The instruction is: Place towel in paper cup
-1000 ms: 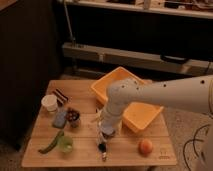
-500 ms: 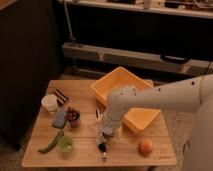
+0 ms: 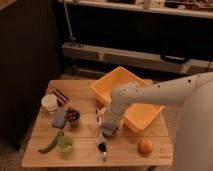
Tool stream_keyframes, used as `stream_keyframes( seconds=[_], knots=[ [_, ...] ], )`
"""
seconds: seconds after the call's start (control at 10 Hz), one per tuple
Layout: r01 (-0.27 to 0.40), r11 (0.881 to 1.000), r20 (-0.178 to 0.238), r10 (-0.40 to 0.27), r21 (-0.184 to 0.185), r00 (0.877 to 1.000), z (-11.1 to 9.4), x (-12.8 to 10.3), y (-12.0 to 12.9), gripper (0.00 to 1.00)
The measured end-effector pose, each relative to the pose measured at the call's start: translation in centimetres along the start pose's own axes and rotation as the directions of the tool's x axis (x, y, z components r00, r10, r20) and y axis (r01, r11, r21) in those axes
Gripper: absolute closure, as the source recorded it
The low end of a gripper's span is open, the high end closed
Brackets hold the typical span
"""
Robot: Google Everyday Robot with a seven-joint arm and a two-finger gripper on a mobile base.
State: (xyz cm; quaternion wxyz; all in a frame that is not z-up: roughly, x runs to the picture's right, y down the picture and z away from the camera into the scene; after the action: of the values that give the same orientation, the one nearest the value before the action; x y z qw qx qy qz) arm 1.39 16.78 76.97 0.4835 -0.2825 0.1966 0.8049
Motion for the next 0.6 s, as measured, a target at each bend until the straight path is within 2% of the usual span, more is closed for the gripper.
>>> stream_keyframes(
  seconds=[0.2, 0.6],
  knots=[
    [0.032, 0.999, 0.015, -0.032, 0.002, 0.999, 0.7, -0.3, 0.5, 0.2],
    [0.054, 0.998, 0.016, -0.054, 0.021, 0.998, 3.0, 0.0, 0.4, 0.22]
  ],
)
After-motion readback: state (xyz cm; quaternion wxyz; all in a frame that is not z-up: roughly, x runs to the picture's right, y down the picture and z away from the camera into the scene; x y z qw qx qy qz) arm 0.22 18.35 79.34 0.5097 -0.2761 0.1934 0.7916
